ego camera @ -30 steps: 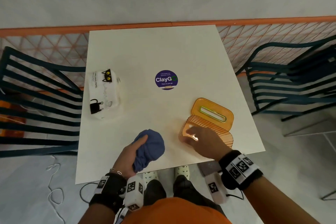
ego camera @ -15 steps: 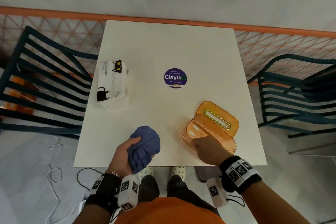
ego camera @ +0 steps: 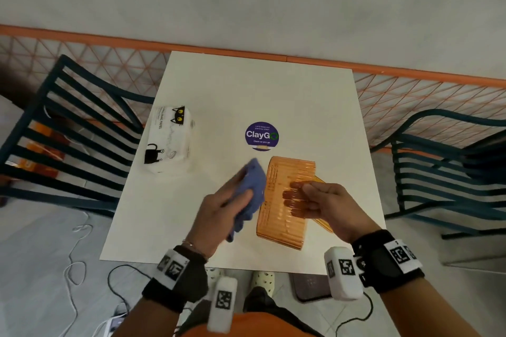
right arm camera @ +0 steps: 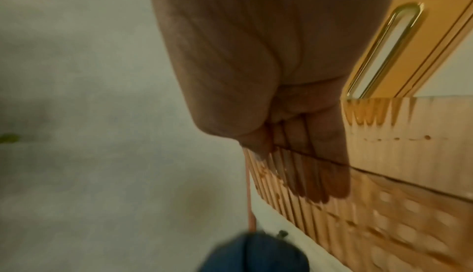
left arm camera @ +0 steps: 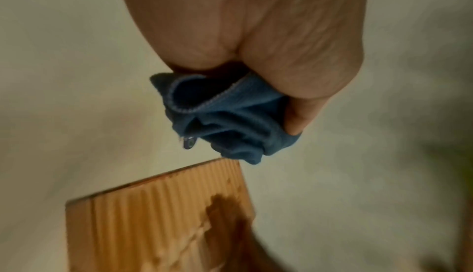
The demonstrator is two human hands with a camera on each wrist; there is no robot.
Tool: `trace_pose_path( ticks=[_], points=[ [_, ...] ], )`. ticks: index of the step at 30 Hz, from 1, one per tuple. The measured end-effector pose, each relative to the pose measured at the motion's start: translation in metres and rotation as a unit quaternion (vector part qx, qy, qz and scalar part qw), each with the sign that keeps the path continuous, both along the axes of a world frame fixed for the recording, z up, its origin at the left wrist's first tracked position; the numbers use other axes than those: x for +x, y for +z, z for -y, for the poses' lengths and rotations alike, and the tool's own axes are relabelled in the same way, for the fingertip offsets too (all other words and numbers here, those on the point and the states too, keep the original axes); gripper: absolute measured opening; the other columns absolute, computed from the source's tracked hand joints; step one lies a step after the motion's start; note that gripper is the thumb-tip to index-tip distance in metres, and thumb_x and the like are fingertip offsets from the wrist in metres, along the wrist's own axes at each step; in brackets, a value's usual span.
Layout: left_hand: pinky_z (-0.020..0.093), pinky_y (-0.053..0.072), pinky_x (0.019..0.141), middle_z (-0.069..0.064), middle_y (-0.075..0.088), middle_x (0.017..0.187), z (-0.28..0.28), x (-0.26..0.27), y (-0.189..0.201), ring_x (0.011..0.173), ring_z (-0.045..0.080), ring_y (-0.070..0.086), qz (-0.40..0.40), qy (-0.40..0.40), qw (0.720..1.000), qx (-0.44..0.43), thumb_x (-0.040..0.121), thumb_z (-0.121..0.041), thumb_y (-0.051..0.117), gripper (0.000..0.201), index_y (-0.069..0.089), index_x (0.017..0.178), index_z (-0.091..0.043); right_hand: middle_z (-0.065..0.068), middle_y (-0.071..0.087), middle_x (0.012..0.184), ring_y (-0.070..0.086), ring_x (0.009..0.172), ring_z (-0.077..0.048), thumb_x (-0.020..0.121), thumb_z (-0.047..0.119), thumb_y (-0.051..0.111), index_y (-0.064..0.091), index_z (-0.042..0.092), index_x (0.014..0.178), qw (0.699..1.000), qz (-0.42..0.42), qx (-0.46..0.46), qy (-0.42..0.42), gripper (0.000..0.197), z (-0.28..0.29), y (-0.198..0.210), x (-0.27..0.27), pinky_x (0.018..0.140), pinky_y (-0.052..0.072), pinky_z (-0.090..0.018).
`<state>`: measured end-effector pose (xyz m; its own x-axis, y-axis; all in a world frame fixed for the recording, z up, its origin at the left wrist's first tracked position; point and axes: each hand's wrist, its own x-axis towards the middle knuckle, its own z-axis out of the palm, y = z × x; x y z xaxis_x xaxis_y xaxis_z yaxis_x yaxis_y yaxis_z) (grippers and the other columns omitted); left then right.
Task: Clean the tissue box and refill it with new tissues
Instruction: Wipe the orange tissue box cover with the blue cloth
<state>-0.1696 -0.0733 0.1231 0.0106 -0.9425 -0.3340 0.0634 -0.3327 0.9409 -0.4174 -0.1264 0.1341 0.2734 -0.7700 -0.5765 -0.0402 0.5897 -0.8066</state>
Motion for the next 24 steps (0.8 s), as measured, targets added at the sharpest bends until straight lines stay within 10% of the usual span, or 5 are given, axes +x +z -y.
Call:
trace_pose_path(
  ticks=[3, 7, 12, 19, 24],
  points=[
    [0.027, 0.038, 0.112, -0.008, 0.033, 0.163, 0.005, -0.029, -0.003, 0.148, 0.006, 0.033, 0.301, -0.2, 0.899, -0.248, 0.097, -0.05, 0.054, 0.05, 0.058, 0.142, -0.028, -0.024, 0.074, 0.11, 0.071, 0.101, -0.039, 0.106, 0.015, 0.045, 0.07, 0.0, 0.117, 0.998, -0.003, -0.063, 0.0, 0.032, 0.002, 0.01, 0.015, 0.085, 0.06, -0.045],
    [0.045, 0.028, 0.12, 0.003, 0.018, 0.168, 0.007, -0.06, -0.003, 0.157, 0.021, 0.006, 0.534, -0.227, 0.731, -0.359, 0.106, -0.047, 0.035, 0.053, 0.043, 0.153, -0.024, -0.022, 0.074, 0.108, 0.07, 0.103, -0.041, 0.107, 0.015, 0.042, 0.072, 0.006, 0.117, 0.994, -0.003, -0.112, -0.016, 0.032, 0.008, 0.025, 0.014, 0.09, 0.057, -0.05],
    [0.046, 0.015, 0.126, 0.008, 0.01, 0.169, 0.049, -0.079, 0.006, 0.157, 0.019, 0.002, 0.456, -0.163, 0.802, -0.349, 0.105, -0.033, 0.043, 0.066, 0.016, 0.16, -0.008, -0.023, 0.075, 0.1, 0.072, 0.095, -0.042, 0.105, 0.009, 0.045, 0.072, 0.0, 0.109, 0.985, -0.047, -0.167, 0.022, 0.029, 0.018, 0.042, -0.002, 0.083, 0.061, -0.055],
    [0.042, 0.019, 0.127, -0.002, 0.012, 0.169, 0.062, -0.113, 0.013, 0.156, 0.01, 0.003, 0.377, -0.068, 0.873, -0.3, 0.109, -0.021, 0.037, 0.053, 0.023, 0.16, -0.013, -0.023, 0.075, 0.104, 0.073, 0.095, -0.039, 0.107, 0.011, 0.043, 0.073, 0.001, 0.111, 0.985, 0.0, -0.174, -0.019, 0.031, 0.034, 0.055, -0.023, 0.082, 0.061, -0.048],
    [0.046, 0.028, 0.123, 0.002, 0.018, 0.168, 0.039, -0.119, 0.003, 0.156, 0.011, 0.008, 0.399, -0.115, 0.844, -0.34, 0.106, -0.012, 0.041, 0.053, 0.029, 0.158, -0.011, -0.027, 0.073, 0.1, 0.071, 0.093, -0.04, 0.104, 0.002, 0.045, 0.072, -0.003, 0.107, 0.987, 0.001, -0.153, -0.047, 0.027, 0.021, 0.039, -0.019, 0.081, 0.061, -0.05]
  ],
)
